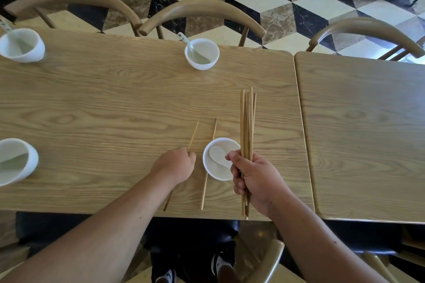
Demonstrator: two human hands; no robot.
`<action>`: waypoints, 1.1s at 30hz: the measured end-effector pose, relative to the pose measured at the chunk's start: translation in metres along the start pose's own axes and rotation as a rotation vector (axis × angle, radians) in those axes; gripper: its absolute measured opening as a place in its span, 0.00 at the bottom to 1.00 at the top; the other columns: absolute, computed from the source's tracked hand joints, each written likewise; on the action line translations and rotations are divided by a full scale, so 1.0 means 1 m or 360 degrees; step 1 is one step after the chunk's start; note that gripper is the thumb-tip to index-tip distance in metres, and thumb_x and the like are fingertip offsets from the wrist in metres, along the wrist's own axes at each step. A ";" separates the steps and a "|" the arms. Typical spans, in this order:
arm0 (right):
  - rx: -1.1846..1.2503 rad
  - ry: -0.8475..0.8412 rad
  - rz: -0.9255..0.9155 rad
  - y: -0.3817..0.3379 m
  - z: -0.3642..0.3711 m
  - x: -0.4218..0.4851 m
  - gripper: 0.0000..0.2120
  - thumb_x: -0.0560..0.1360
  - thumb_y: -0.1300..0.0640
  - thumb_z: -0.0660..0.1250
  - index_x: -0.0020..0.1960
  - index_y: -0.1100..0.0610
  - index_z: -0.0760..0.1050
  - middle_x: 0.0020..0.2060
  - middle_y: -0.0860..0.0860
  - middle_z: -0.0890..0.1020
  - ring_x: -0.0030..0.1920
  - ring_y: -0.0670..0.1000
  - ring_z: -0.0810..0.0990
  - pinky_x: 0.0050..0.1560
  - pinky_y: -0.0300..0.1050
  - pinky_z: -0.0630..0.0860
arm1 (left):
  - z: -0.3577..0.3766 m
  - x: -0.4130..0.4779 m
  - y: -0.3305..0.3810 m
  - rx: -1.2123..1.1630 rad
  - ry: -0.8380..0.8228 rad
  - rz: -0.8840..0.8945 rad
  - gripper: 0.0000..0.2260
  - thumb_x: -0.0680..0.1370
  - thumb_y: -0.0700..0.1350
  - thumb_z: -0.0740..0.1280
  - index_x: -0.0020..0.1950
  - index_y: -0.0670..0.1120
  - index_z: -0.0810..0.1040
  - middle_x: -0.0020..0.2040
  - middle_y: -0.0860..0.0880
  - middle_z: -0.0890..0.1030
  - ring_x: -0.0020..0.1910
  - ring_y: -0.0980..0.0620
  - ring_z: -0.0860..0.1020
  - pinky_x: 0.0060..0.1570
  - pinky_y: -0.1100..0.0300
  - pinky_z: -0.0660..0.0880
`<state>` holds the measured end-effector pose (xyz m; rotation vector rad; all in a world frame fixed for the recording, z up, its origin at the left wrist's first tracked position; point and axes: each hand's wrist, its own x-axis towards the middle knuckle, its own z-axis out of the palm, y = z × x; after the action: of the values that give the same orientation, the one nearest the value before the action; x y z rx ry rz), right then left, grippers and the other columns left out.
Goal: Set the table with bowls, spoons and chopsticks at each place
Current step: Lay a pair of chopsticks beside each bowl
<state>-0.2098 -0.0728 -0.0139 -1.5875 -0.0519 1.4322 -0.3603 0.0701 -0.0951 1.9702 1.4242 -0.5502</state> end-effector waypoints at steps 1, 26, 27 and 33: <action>-0.0006 0.0005 0.0006 0.001 -0.001 0.001 0.07 0.83 0.56 0.70 0.55 0.60 0.80 0.32 0.51 0.75 0.27 0.49 0.66 0.28 0.43 0.65 | -0.002 0.002 0.001 -0.0020 -0.0024 0.0012 0.14 0.85 0.51 0.53 0.48 0.44 0.72 0.51 0.43 0.80 0.49 0.40 0.76 0.48 0.51 0.71; -0.0003 0.0078 0.0050 0.006 -0.007 -0.003 0.09 0.84 0.56 0.68 0.59 0.61 0.80 0.32 0.51 0.75 0.27 0.48 0.67 0.28 0.43 0.65 | 0.011 0.013 0.007 -0.0427 0.0183 0.0033 0.05 0.74 0.47 0.76 0.48 0.53 0.82 0.43 0.53 0.85 0.44 0.49 0.83 0.39 0.57 0.73; 0.0012 0.0067 0.0062 0.006 -0.006 -0.004 0.10 0.84 0.55 0.68 0.61 0.61 0.79 0.32 0.51 0.75 0.27 0.48 0.66 0.28 0.43 0.64 | 0.012 0.014 0.007 -0.0435 0.0182 0.0040 0.05 0.74 0.47 0.76 0.48 0.53 0.82 0.42 0.53 0.85 0.44 0.49 0.83 0.40 0.56 0.75; 0.0116 -0.0018 0.0152 0.002 0.012 -0.013 0.10 0.87 0.51 0.62 0.61 0.57 0.74 0.33 0.52 0.74 0.27 0.48 0.64 0.26 0.42 0.60 | -0.001 0.004 -0.009 -0.0532 0.0105 0.0065 0.08 0.73 0.53 0.78 0.44 0.53 0.81 0.37 0.53 0.86 0.39 0.51 0.85 0.44 0.51 0.84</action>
<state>-0.2241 -0.0740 -0.0038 -1.5399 0.0693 1.4998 -0.3674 0.0755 -0.0991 1.7576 1.4092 -0.2127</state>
